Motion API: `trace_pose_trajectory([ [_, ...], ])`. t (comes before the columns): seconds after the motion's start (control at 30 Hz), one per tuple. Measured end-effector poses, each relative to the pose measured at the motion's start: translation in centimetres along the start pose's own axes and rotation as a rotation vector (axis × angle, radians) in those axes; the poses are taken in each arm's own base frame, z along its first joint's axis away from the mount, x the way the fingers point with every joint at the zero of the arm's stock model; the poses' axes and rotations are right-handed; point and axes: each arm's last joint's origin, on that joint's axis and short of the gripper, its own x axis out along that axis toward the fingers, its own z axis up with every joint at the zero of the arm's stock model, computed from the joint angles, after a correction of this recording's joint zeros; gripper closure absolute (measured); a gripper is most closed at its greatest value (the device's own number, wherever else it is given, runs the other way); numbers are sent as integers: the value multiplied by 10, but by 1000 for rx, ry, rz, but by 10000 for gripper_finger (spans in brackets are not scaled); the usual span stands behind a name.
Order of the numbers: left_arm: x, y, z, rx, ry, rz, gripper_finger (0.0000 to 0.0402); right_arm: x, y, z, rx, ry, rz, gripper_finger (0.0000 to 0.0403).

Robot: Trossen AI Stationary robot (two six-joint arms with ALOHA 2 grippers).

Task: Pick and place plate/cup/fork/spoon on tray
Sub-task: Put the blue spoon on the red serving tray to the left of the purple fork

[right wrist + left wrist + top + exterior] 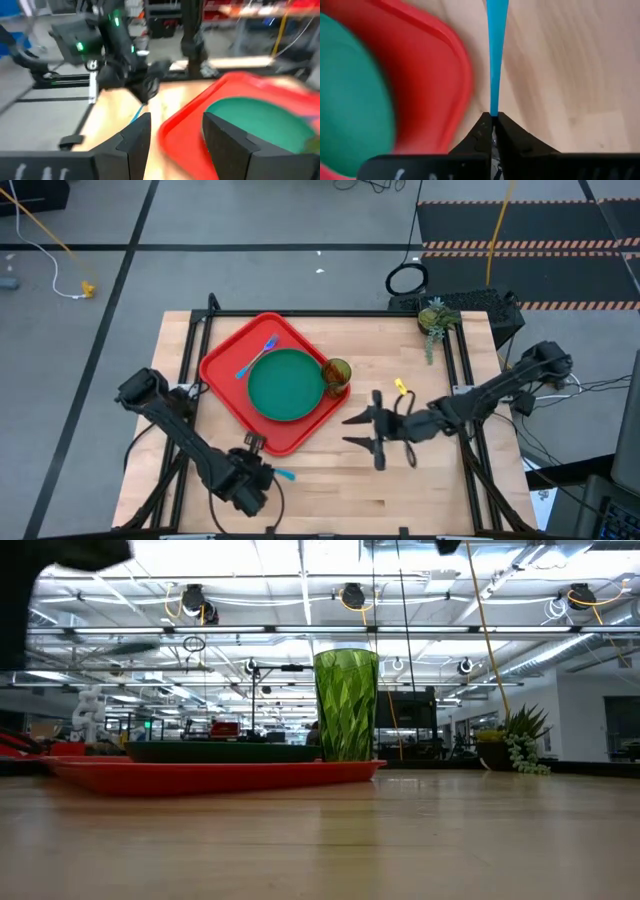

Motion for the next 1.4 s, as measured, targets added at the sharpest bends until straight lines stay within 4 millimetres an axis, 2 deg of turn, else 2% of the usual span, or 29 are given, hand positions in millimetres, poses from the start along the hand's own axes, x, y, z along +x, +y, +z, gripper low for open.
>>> trace_pose_trajectory([
  [0.27, -25, 23, 14, 130, -56, 169, 389, 31, -5, -22, 137, 95, 91, 232],
  [0.47, -25, 47, 23, 182, -61, 272, 394, 49, 0, -25, 136, 127, 97, 232],
  [0.7, -19, 69, 27, 214, -26, 328, 391, 52, 2, -25, 136, 231, 67, 221],
  [0.9, -16, 79, 30, 228, -24, 330, 392, 55, 2, -27, 187, 229, 59, 190],
  [1.1, -15, 83, 35, 258, -45, 335, 394, 70, -1, -44, 230, 271, 26, 168],
  [1.4, -15, 84, 37, 263, -59, 360, 387, 92, -13, -54, 290, 234, 44, 172],
])
